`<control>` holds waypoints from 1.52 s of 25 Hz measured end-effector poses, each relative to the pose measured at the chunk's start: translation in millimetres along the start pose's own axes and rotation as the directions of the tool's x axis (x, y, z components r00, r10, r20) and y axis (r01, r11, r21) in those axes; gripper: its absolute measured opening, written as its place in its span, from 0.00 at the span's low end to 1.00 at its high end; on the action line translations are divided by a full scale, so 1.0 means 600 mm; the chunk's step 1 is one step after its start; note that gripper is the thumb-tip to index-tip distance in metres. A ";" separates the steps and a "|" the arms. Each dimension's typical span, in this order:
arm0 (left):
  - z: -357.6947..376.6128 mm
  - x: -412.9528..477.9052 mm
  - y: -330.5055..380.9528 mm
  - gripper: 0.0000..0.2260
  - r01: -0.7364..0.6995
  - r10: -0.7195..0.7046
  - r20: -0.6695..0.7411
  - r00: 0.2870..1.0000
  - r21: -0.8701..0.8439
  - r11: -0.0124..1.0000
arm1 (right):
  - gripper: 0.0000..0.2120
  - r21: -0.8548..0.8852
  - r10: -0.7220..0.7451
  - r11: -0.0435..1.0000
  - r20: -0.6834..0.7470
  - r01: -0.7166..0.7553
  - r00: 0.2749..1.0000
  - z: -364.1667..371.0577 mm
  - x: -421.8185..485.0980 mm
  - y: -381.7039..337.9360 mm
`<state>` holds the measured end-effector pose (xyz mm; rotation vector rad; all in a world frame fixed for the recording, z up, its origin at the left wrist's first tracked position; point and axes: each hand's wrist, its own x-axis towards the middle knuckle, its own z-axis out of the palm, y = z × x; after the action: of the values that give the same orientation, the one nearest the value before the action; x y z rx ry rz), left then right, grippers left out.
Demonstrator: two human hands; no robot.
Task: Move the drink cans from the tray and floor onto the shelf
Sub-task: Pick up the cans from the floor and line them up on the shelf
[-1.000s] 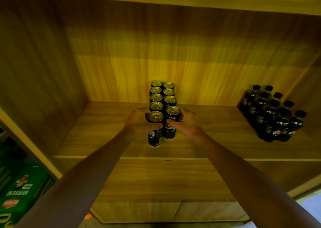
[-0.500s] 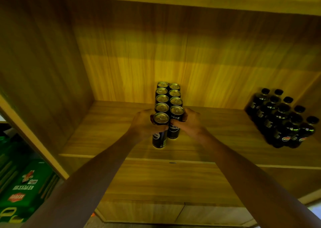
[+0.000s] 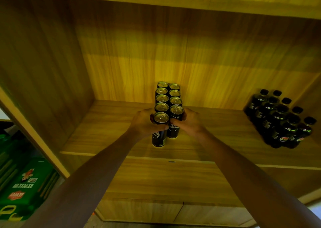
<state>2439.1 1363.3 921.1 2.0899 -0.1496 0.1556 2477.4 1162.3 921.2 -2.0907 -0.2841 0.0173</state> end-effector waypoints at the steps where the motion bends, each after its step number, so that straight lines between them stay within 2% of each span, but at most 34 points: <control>1: -0.001 -0.001 0.001 0.23 -0.004 0.004 0.001 1.000 0.004 1.000 | 0.25 -0.016 -0.011 1.000 0.013 0.011 1.000 -0.002 -0.002 -0.002; 4: -0.004 -0.008 0.007 0.23 0.019 -0.019 -0.002 1.000 0.073 0.997 | 0.26 -0.128 -0.014 0.992 0.049 0.020 0.999 -0.010 -0.009 -0.006; 7: -0.011 -0.016 0.007 0.23 0.054 -0.050 -0.019 0.999 0.275 0.960 | 0.27 -0.324 0.018 0.946 0.108 0.018 0.994 -0.022 -0.015 0.002; 10: -0.027 -0.036 0.001 0.30 0.122 -0.123 -0.024 0.992 0.433 0.893 | 0.33 -0.529 0.033 0.847 0.148 0.051 0.988 -0.043 -0.035 0.011; 13: -0.040 -0.074 -0.006 0.31 0.095 -0.108 -0.010 0.994 0.567 0.818 | 0.32 -0.670 0.024 0.733 0.193 0.114 0.981 -0.062 -0.061 0.020; 16: -0.040 -0.109 -0.009 0.28 0.007 -0.089 0.078 0.993 0.715 0.699 | 0.30 -0.734 0.027 0.664 0.216 0.144 0.976 -0.069 -0.094 0.021; 19: -0.025 -0.142 0.001 0.26 -0.108 -0.079 0.199 0.977 0.779 0.618 | 0.30 -0.767 0.039 0.620 0.237 0.162 0.971 -0.066 -0.141 0.011; 22: -0.026 -0.188 0.010 0.25 -0.169 -0.053 0.249 0.967 0.783 0.599 | 0.31 -0.800 0.033 0.573 0.239 0.178 0.970 -0.050 -0.187 -0.014; 25: -0.070 -0.264 -0.007 0.26 -0.158 -0.053 0.240 0.969 0.775 0.612 | 0.32 -0.789 0.019 0.584 0.251 0.193 0.968 0.007 -0.229 -0.050; 28: -0.159 -0.378 -0.062 0.25 -0.047 -0.123 0.153 0.981 0.792 0.609 | 0.31 -0.716 -0.030 0.638 0.346 0.284 0.938 0.116 -0.269 -0.100; 32: -0.305 -0.541 -0.134 0.22 0.140 -0.245 0.006 0.969 0.807 0.573 | 0.31 -0.641 -0.136 0.608 0.498 0.469 0.856 0.295 -0.316 -0.179; 35: -0.387 -0.651 -0.175 0.22 0.341 -0.348 -0.172 0.922 0.787 0.515 | 0.30 -0.545 -0.205 0.595 0.608 0.591 0.767 0.424 -0.347 -0.241; 38: -0.422 -0.736 -0.219 0.21 0.468 -0.421 -0.277 0.863 0.751 0.466 | 0.28 -0.434 -0.252 0.573 0.713 0.695 0.654 0.530 -0.366 -0.275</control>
<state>2014.3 1666.7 859.4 2.9546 0.6463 -0.0726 2191.1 1466.7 875.8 -2.6053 -1.4952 0.2568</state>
